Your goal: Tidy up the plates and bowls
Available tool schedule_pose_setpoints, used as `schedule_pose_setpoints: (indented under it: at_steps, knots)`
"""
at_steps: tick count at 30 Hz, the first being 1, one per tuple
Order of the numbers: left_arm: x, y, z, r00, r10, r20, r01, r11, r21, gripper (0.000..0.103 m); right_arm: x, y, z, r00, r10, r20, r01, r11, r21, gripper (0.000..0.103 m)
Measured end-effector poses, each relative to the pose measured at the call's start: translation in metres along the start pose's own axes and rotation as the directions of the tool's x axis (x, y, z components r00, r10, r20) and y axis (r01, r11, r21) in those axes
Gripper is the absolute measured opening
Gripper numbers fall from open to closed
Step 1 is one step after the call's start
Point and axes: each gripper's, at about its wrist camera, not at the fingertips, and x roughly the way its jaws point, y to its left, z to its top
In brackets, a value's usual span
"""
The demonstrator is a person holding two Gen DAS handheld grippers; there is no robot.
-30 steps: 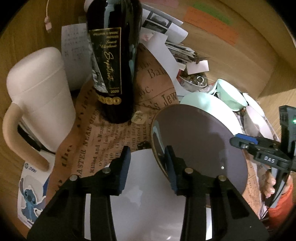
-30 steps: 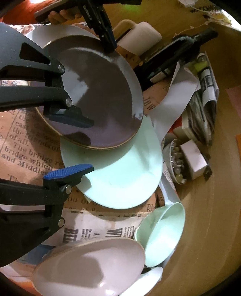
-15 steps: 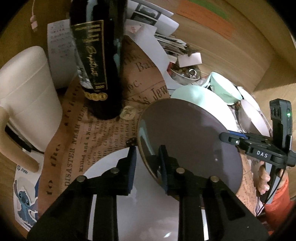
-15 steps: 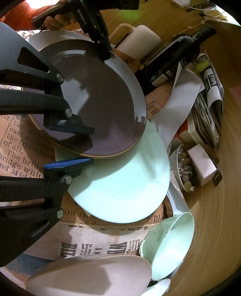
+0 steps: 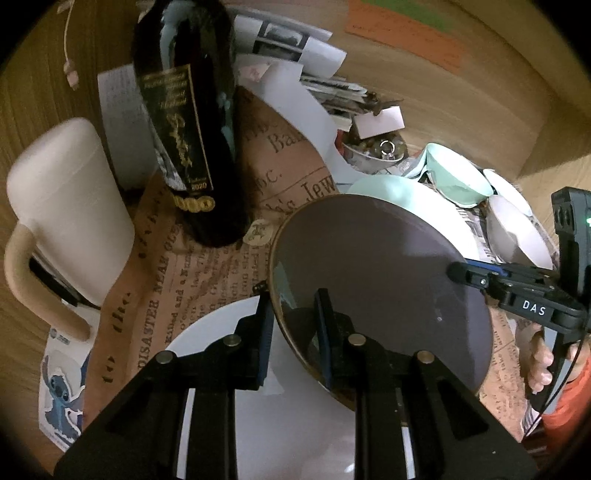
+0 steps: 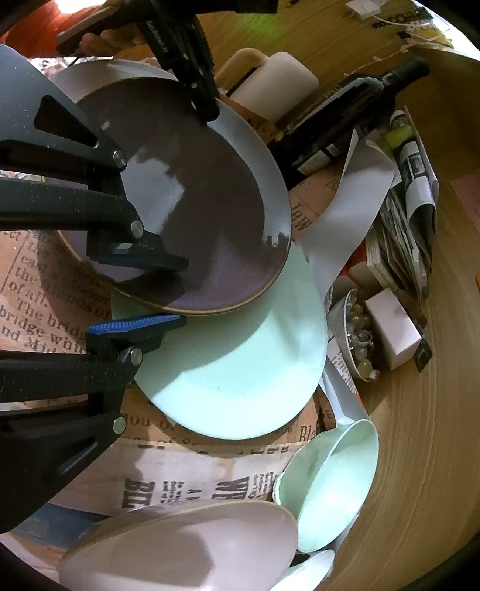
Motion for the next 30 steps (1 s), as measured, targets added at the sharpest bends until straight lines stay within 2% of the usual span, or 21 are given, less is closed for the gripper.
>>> schedule_pose_setpoints:
  at_steps: [9, 30]
  knots:
    - [-0.011, -0.012, 0.0, 0.999, 0.018, 0.04, -0.018, 1.0, 0.015, 0.021, -0.014, -0.001, -0.001, 0.999, -0.01, 0.037, 0.009, 1.0, 0.007, 0.021]
    - [-0.029, -0.044, -0.013, 0.996, -0.051, 0.07, 0.051, 0.999, 0.012, 0.021, -0.069, -0.01, -0.029, 0.992, -0.051, 0.116, 0.048, 0.998, 0.03, 0.021]
